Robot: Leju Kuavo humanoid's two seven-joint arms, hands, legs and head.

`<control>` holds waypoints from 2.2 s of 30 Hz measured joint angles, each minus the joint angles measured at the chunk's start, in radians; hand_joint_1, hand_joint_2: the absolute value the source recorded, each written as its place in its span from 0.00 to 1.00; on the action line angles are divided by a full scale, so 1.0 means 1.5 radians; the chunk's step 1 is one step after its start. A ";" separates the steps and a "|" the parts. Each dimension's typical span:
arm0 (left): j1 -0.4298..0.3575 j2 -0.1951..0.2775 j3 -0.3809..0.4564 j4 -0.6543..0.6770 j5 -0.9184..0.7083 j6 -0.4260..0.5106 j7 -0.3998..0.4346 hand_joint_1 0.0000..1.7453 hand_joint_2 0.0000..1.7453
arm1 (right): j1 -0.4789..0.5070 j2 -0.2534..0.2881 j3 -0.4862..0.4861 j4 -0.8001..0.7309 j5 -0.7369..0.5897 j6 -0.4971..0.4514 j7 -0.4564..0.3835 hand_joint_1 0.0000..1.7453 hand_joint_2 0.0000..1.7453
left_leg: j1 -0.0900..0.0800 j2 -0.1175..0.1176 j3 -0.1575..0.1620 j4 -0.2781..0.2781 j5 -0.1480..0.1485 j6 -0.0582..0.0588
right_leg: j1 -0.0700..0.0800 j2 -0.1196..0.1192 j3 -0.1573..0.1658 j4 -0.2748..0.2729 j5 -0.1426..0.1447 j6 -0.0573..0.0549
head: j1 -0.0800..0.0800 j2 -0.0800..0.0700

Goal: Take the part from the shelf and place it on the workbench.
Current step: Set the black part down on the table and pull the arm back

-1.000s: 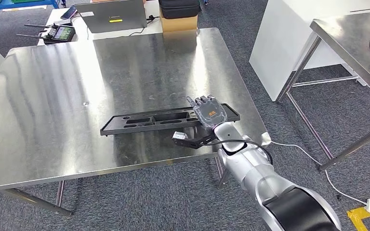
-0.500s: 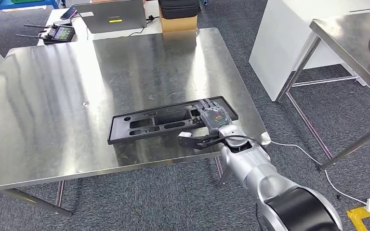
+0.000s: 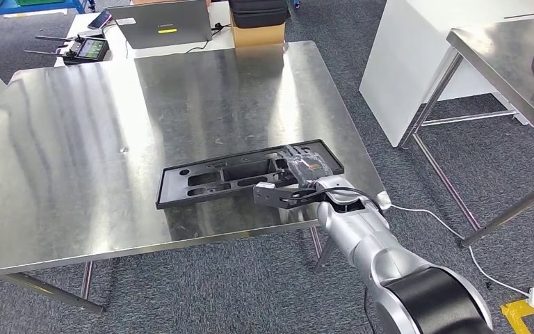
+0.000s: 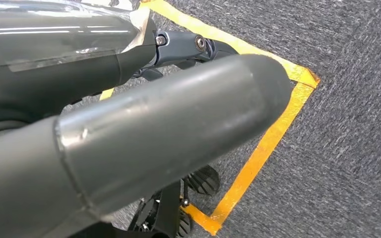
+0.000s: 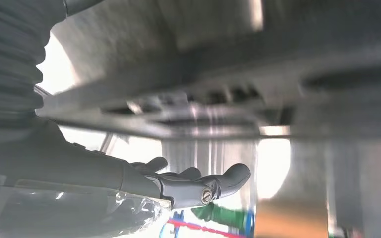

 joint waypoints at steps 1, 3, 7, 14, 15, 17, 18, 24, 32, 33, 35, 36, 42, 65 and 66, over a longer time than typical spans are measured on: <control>0.000 -0.001 0.000 0.000 0.000 0.000 -0.002 0.00 0.00 | 0.000 0.000 -0.001 -0.003 -0.001 -0.012 -0.001 0.00 1.00 | 0.000 0.000 0.000 0.000 0.000 0.000 | 0.000 0.000 0.000 0.000 0.000 0.000 | 0.000 0.000; 0.000 -0.002 0.000 0.000 0.000 -0.001 -0.004 0.00 0.00 | 0.000 0.000 -0.002 -0.011 -0.001 -0.029 -0.003 0.00 1.00 | 0.000 0.000 0.000 0.000 0.000 0.000 | 0.000 0.000 0.000 0.000 0.000 0.000 | 0.000 0.000; 0.000 -0.002 0.000 0.000 0.000 -0.007 -0.007 0.00 0.00 | 0.004 -0.004 -0.001 -0.033 0.032 -0.084 0.016 0.00 1.00 | 0.000 0.000 0.000 0.000 0.000 0.000 | 0.000 0.000 0.000 0.000 0.000 0.000 | 0.000 0.000; 0.002 -0.002 0.000 0.000 0.000 -0.023 -0.012 0.00 0.00 | 0.061 -0.038 0.004 -0.205 0.069 -0.169 0.042 0.00 1.00 | -0.001 0.000 -0.001 0.000 0.000 0.000 | 0.000 0.000 0.000 -0.001 0.000 0.000 | 0.000 0.000; 0.002 -0.002 0.000 0.000 0.000 -0.024 -0.012 0.00 0.00 | 0.068 -0.041 0.004 -0.225 0.070 -0.169 0.042 0.00 1.00 | -0.001 0.000 -0.001 0.000 0.000 0.000 | 0.000 0.000 0.000 -0.001 0.000 0.000 | 0.000 0.000; 0.002 -0.002 0.000 0.000 0.000 -0.024 -0.013 0.00 0.00 | 0.082 -0.047 0.004 -0.260 0.071 -0.182 0.044 0.00 1.00 | -0.001 0.000 -0.001 0.000 0.000 0.000 | 0.000 0.000 0.000 -0.001 0.000 0.000 | 0.000 0.000; 0.002 -0.002 0.000 0.000 0.001 -0.024 -0.015 0.00 0.00 | 0.091 -0.050 0.004 -0.280 0.070 -0.202 0.044 0.00 1.00 | -0.001 0.000 0.000 0.000 0.000 0.000 | 0.000 0.000 0.000 -0.001 0.000 0.000 | 0.000 0.000; 0.003 -0.003 0.000 0.000 0.017 -0.030 -0.046 0.00 0.00 | 0.224 -0.061 -0.016 -0.545 -0.102 -0.363 -0.046 0.00 1.00 | 0.000 -0.002 0.000 0.000 -0.002 0.002 | 0.000 0.000 0.000 -0.002 -0.002 0.002 | 0.000 0.000; 0.006 -0.009 0.004 0.000 0.039 -0.012 -0.062 0.00 0.00 | 0.428 -0.018 -0.076 -0.821 -0.324 -0.377 -0.299 0.00 1.00 | 0.000 0.000 0.001 0.000 -0.004 0.002 | 0.001 0.000 0.000 -0.002 -0.002 0.003 | 0.000 0.000; 0.006 -0.010 0.005 0.000 0.041 -0.008 -0.063 0.00 0.00 | 0.445 -0.011 -0.082 -0.840 -0.356 -0.377 -0.324 0.00 1.00 | -0.001 0.000 0.001 0.000 -0.005 0.003 | 0.001 0.000 0.000 -0.002 -0.003 0.003 | 0.000 0.000; 0.006 -0.011 0.008 0.000 0.045 0.000 -0.064 0.00 0.00 | 0.473 -0.001 -0.087 -0.874 -0.417 -0.377 -0.354 0.00 1.00 | -0.001 -0.001 0.001 0.000 -0.005 0.003 | 0.001 0.000 0.000 -0.003 -0.004 0.005 | 0.000 0.000; 0.006 -0.011 0.009 0.000 0.047 0.002 -0.064 0.00 0.00 | 0.484 0.001 -0.087 -0.889 -0.437 -0.377 -0.359 0.00 1.00 | -0.002 -0.001 0.001 0.000 -0.005 0.003 | 0.001 0.000 0.000 -0.003 -0.004 0.005 | 0.000 0.000; 0.006 -0.015 0.019 0.000 0.062 0.023 -0.046 0.00 0.00 | 0.537 0.000 -0.063 -0.935 -0.535 -0.367 -0.366 0.00 1.00 | -0.003 -0.001 0.002 0.000 -0.006 0.004 | 0.000 0.000 0.002 -0.003 -0.003 0.005 | 0.000 0.000; -0.002 -0.050 0.055 0.001 0.098 0.087 0.045 0.00 0.00 | 0.577 -0.024 0.053 -0.851 -0.669 -0.168 -0.335 0.00 0.00 | -0.001 0.004 0.008 -0.004 0.003 0.029 | -0.001 -0.001 -0.019 0.090 -0.055 0.015 | 0.003 0.000; -0.002 -0.052 0.055 0.001 0.099 0.089 0.045 0.00 0.00 | 0.577 -0.024 0.053 -0.846 -0.667 -0.161 -0.340 0.00 0.00 | -0.002 0.003 0.007 -0.002 0.002 0.027 | 0.001 0.000 0.008 0.047 -0.041 0.014 | 0.003 0.000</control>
